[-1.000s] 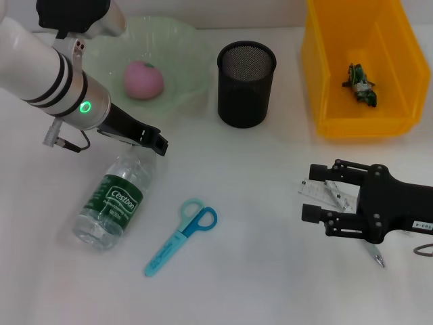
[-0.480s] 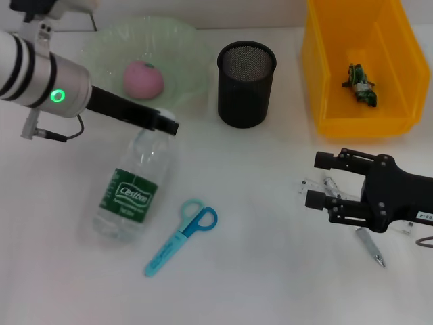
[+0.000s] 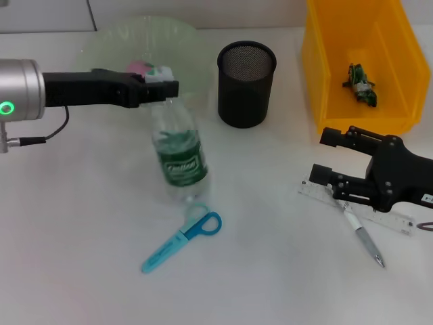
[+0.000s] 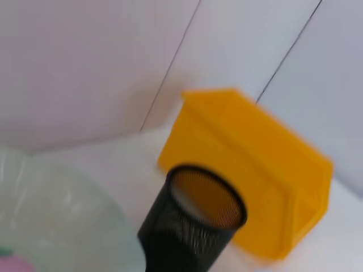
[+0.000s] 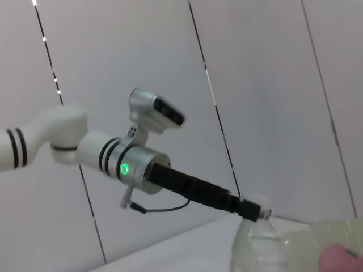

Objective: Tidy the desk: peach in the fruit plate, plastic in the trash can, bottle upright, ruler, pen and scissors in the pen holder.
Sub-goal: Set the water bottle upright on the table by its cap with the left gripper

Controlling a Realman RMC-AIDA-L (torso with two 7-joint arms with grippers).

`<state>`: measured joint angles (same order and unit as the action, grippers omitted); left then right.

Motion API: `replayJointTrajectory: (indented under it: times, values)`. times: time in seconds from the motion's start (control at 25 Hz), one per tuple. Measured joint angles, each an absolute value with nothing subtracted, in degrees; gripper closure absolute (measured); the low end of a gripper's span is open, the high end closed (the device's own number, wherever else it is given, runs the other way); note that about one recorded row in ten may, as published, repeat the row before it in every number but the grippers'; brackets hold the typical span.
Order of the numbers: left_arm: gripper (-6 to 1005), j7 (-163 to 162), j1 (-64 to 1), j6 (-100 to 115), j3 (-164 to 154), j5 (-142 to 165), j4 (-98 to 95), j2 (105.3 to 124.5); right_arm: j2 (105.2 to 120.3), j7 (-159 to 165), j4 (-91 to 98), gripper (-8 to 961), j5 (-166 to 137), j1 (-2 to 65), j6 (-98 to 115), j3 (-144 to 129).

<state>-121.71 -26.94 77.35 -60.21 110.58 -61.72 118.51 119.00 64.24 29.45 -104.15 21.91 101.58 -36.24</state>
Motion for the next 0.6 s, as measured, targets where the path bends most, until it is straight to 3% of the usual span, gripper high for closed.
replayJointTrajectory:
  times: [0.24, 0.6]
  values:
    - [502, -106.47, -22.66, 76.13, -58.86, 96.02, -56.04, 118.46, 119.0, 64.78, 28.21, 188, -102.67, 22.36, 102.31, -35.31]
    - [483, -90.79, -22.13, 76.56, -56.01, 87.42, -46.6, 118.45, 119.0, 65.03, 26.35, 188, -101.17, 22.32, 102.75, -35.05]
